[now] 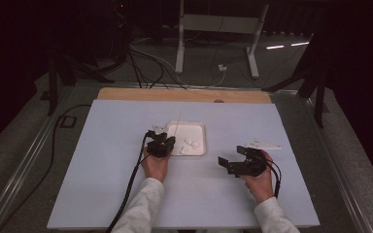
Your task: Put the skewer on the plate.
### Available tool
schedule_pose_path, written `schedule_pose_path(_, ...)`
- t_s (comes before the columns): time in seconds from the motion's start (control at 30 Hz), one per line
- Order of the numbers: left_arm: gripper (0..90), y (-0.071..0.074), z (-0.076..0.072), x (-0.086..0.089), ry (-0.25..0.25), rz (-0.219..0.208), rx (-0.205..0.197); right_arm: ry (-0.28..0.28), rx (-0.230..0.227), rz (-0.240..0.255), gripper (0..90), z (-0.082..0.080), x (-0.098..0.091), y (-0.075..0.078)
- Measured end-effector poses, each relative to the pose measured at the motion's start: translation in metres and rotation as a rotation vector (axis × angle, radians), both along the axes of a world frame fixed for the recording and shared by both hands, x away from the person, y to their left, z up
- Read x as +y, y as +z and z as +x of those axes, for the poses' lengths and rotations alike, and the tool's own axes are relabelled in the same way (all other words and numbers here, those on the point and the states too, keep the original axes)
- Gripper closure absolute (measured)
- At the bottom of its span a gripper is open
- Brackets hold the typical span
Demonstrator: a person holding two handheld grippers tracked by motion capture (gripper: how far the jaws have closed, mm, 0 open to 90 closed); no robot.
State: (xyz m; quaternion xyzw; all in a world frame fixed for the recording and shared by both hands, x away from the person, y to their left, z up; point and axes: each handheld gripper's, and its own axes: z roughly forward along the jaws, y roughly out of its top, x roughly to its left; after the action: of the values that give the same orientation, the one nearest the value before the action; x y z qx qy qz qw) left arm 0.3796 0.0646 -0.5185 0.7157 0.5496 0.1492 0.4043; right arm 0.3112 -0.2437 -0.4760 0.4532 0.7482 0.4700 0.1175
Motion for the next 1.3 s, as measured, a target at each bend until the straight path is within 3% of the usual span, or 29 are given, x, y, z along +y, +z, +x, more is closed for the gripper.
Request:
schedule_pose_path(0.37,88.5,-0.007,-0.002,-0.009,0.025,0.005,0.053,-0.005,-0.005,0.003,2.2,-0.001,-0.001,0.0)
schedule_pose_path(0.5,71.6,-0.006,-0.004,-0.009,0.003,-0.019,0.044,-0.005,-0.005,0.001,2.2,-0.001,-0.001,0.0)
schedule_pose_path(0.8,44.4,-0.002,-0.004,-0.003,-0.007,-0.084,0.031,-0.008,-0.004,-0.003,2.2,-0.001,-0.001,-0.001)
schedule_pose_path(1.1,18.4,0.014,-0.008,0.01,-0.012,-0.116,-0.028,-0.008,-0.011,-0.012,2.2,-0.001,0.0,-0.001)
schedule_pose_path(1.3,8.3,0.031,-0.015,0.026,-0.018,-0.151,-0.081,-0.012,-0.021,-0.02,2.2,-0.003,-0.001,0.0)
